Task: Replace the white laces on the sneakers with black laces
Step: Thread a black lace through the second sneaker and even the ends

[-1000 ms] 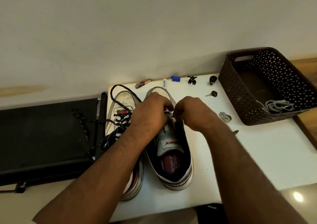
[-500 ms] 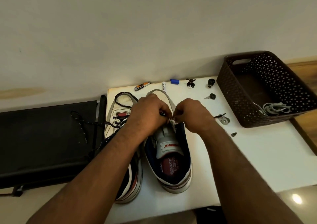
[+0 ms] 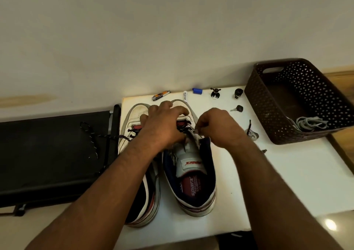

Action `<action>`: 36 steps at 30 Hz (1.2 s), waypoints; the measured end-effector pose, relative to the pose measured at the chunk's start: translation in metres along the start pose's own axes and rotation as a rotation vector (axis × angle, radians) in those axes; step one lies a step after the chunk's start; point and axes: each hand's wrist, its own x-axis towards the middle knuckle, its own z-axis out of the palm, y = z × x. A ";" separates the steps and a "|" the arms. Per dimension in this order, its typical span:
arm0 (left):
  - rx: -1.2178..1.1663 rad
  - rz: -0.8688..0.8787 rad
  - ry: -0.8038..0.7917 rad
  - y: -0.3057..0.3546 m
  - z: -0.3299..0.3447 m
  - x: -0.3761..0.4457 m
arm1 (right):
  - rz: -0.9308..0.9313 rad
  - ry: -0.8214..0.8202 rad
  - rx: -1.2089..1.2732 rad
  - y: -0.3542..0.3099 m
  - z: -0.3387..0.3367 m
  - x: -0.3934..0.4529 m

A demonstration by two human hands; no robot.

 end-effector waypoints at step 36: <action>-0.322 -0.160 -0.062 -0.023 -0.016 0.008 | -0.039 -0.028 0.025 0.007 -0.006 -0.006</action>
